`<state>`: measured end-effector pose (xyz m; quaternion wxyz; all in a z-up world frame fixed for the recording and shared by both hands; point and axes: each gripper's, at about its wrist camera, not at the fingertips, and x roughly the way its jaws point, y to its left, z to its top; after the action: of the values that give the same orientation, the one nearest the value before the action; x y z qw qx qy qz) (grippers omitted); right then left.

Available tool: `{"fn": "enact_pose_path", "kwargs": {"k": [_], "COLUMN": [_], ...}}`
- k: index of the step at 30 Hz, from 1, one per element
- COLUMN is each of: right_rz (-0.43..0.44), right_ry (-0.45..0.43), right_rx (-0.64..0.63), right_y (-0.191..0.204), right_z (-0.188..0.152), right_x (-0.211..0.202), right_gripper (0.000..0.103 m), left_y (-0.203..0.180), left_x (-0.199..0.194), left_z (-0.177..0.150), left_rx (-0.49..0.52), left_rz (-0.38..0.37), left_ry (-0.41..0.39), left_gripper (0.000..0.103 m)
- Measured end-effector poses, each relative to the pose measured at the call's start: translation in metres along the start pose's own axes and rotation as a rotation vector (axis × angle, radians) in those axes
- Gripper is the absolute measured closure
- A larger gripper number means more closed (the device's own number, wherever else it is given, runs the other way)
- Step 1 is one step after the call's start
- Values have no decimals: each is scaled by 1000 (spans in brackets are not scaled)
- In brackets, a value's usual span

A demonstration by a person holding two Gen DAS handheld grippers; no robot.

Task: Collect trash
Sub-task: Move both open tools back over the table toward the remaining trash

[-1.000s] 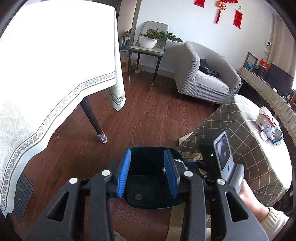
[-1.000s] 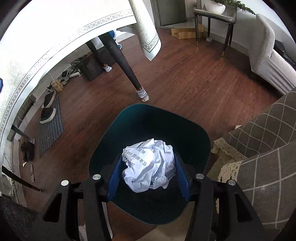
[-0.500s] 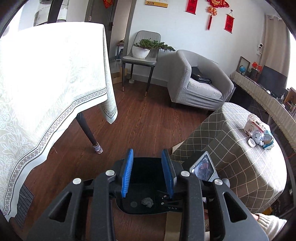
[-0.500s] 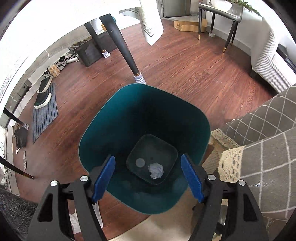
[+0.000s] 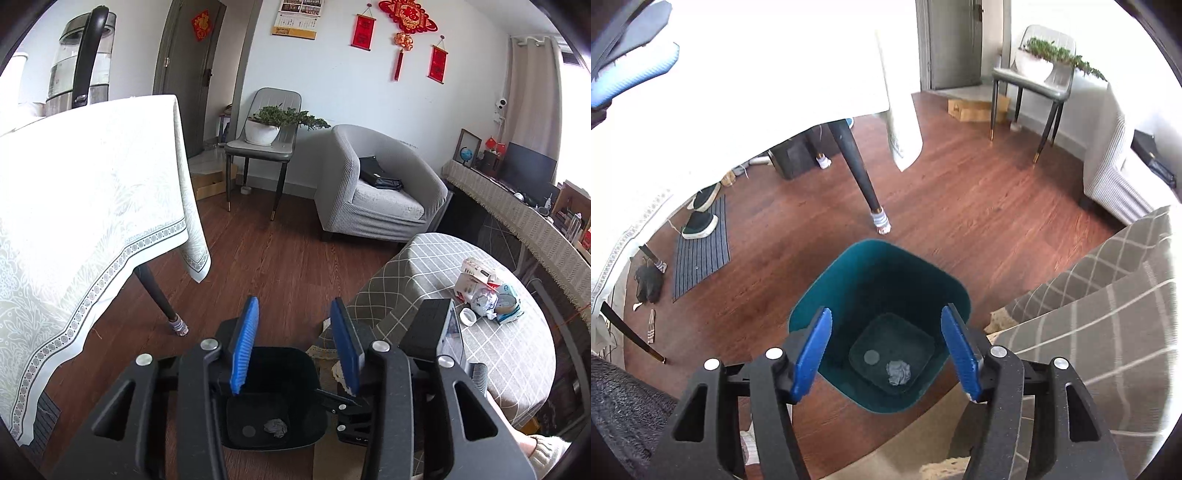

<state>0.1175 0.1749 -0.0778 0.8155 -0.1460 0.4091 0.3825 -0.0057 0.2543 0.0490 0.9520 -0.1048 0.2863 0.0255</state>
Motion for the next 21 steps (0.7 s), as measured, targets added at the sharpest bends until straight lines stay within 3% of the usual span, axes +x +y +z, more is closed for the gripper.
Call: {"fn": "enact_pose_path", "kwargs": {"k": [2, 8, 21], "right_rz": [-5, -45, -151], "right_ry": [-31, -105, -188], "right_rx": [4, 25, 103], "right_y": [-5, -29, -95], "right_z": [1, -3, -23], "right_x": [-18, -68, -137], "right_gripper": [41, 41, 41], "left_y": [-8, -30, -89], "left_x": [-4, -3, 30], "left_z": [4, 10, 1], "left_rx": [6, 22, 102], "left_rz": [-1, -41, -78], "left_ry": [-19, -55, -6], "left_gripper": [50, 44, 35]}}
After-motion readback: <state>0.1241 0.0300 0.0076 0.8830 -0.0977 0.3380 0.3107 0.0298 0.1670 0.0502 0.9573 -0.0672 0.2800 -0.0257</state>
